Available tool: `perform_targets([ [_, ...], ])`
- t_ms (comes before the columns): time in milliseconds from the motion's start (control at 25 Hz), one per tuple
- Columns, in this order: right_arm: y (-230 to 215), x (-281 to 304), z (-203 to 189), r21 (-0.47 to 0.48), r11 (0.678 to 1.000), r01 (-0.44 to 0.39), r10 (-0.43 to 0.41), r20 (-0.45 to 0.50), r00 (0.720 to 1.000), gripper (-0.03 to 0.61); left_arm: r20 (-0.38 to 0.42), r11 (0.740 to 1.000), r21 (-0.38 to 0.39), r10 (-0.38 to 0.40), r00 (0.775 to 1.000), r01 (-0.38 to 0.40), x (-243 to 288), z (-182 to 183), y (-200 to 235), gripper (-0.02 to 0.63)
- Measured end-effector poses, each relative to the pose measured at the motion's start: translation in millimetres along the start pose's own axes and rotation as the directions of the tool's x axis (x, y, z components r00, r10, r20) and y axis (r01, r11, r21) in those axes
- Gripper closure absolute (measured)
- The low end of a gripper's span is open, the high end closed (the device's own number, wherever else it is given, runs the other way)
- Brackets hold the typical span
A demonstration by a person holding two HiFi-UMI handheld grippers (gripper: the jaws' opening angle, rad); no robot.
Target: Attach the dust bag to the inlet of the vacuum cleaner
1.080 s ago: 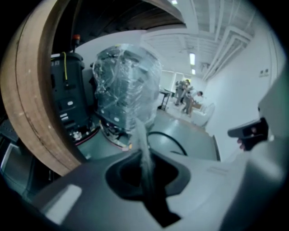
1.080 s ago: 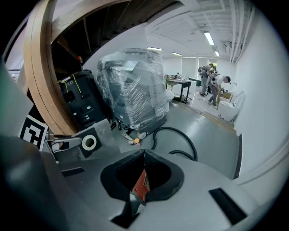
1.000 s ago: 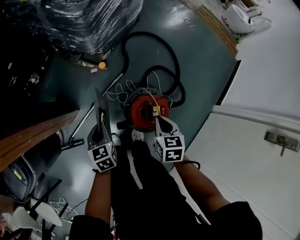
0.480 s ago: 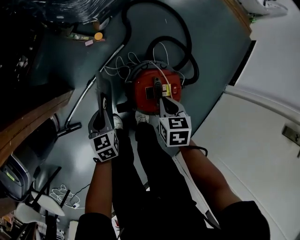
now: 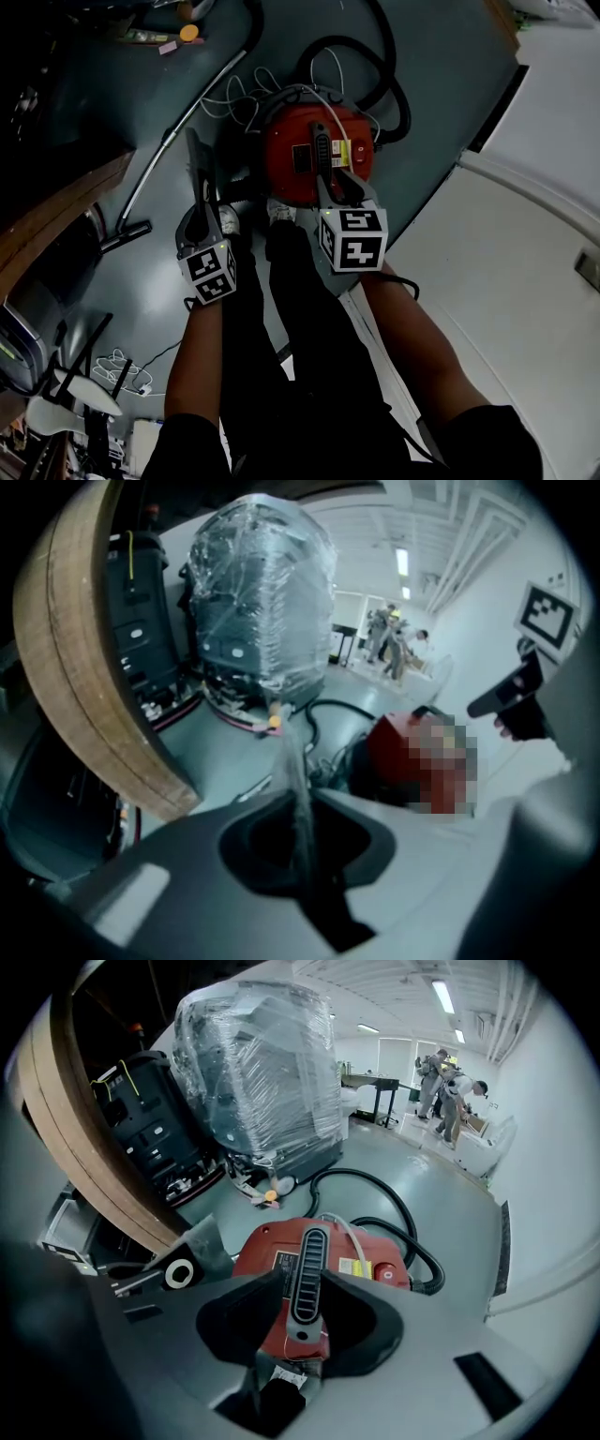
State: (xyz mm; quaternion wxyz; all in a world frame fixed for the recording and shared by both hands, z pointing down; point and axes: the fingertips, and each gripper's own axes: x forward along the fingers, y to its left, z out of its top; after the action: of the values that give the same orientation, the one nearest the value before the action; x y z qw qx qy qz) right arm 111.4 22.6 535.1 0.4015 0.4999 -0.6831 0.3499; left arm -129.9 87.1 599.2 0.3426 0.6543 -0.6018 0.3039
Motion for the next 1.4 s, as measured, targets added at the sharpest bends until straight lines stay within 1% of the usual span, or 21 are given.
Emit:
perform_targets([
  [120, -3, 10, -9, 0.01, 1.0, 0.015, -0.015, -0.035, 0.999, 0.447, -0.016, 1.0, -0.013, -0.001, 1.0, 0.001, 4, -9, -5, 0.589],
  [200, -4, 17, -15, 0.005, 1.0, 0.014, -0.014, -0.057, 0.998, 0.418, -0.025, 1.0, -0.026, -0.003, 1.0, 0.002, 7, -11, -8, 0.589],
  [280, -4, 22, -21, -0.004, 1.0, 0.016, -0.016, -0.078, 0.997, 0.408, -0.034, 0.999, -0.031, -0.009, 0.999, 0.008, 11, -12, -10, 0.589],
  [480, -7, 29, -30, -0.018, 0.999, 0.036, -0.038, -0.113, 0.993, 0.409, -0.045, 0.999, -0.031, -0.021, 0.999, 0.02, 20, -11, -13, 0.589],
  [560, -6, 32, -31, -0.009, 0.999, 0.039, -0.04, -0.118, 0.992, 0.429, -0.049, 0.999, -0.031, -0.026, 0.998, 0.024, 22, -12, -14, 0.588],
  [640, -4, 33, -31, 0.003, 0.999, 0.045, -0.044, -0.12, 0.992, 0.436, -0.054, 0.999, -0.032, -0.028, 0.998, 0.026, 23, -14, -16, 0.588],
  [840, -5, 35, -32, 0.022, 0.999, 0.032, -0.029, -0.122, 0.992, 0.44, -0.068, 0.998, -0.053, -0.036, 0.997, 0.032, 22, -23, -22, 0.589],
  [1000, -4, 36, -33, 0.017, 1.0, 0.017, -0.015, -0.132, 0.991, 0.44, -0.092, 0.997, -0.065, -0.05, 0.994, 0.044, 19, -30, -27, 0.589],
  [1240, -4, 37, -33, 0.01, 1.0, 0.02, -0.019, -0.129, 0.991, 0.437, -0.118, 0.992, -0.11, -0.072, 0.99, 0.059, 16, -37, -33, 0.589],
  [1400, -4, 37, -32, 0.006, 1.0, 0.023, -0.022, -0.128, 0.992, 0.437, -0.13, 0.99, -0.122, -0.09, 0.987, 0.074, 15, -39, -37, 0.589],
])
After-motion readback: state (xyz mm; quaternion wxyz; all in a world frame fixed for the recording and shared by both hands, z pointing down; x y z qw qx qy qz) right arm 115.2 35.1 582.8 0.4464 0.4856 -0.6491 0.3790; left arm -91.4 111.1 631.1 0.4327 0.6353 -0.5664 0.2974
